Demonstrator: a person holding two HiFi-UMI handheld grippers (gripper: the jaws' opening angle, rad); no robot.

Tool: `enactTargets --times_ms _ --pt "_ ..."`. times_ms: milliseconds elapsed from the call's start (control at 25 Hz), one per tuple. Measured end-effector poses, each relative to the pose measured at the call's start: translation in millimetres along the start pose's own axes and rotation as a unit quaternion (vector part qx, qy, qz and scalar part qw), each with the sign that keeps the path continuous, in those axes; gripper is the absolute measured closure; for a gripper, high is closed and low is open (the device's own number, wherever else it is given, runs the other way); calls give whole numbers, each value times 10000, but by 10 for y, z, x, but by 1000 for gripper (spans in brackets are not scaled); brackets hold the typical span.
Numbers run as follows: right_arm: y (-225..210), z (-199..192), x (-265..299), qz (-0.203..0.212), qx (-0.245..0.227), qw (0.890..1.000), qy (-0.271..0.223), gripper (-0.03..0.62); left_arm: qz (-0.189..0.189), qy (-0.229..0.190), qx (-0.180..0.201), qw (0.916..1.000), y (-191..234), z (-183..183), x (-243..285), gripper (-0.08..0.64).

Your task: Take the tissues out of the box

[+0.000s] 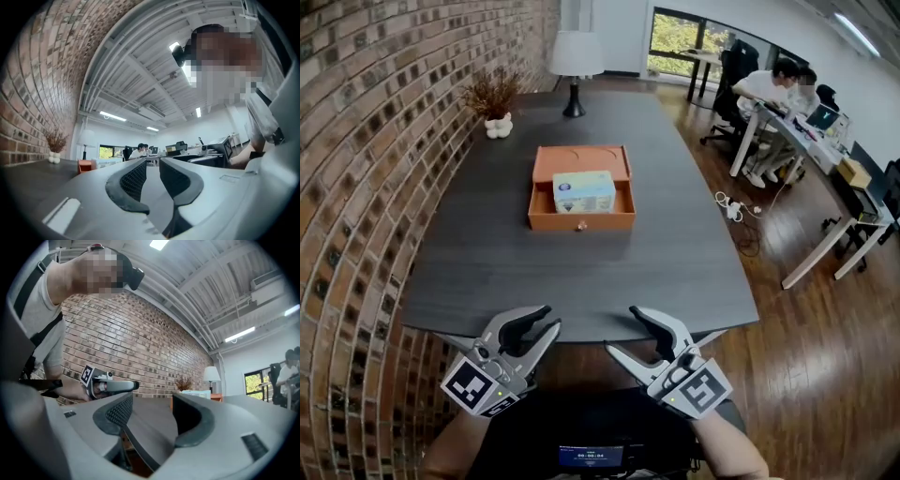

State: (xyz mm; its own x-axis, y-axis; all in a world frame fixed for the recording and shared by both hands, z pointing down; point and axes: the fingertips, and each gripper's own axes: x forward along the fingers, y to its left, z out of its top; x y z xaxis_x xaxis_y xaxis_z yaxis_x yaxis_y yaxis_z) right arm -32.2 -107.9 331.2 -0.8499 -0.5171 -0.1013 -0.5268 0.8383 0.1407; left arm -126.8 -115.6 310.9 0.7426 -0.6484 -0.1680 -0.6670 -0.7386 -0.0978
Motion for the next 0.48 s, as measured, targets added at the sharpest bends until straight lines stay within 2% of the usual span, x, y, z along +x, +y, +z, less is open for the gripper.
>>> enactTargets --times_ms 280,480 --pt "-42 12 -17 -35 63 10000 -49 328 -233 698 780 9942 324 103 343 485" --pt "-56 28 -27 -44 94 9999 -135 328 -228 1055 812 9908 606 133 562 454"
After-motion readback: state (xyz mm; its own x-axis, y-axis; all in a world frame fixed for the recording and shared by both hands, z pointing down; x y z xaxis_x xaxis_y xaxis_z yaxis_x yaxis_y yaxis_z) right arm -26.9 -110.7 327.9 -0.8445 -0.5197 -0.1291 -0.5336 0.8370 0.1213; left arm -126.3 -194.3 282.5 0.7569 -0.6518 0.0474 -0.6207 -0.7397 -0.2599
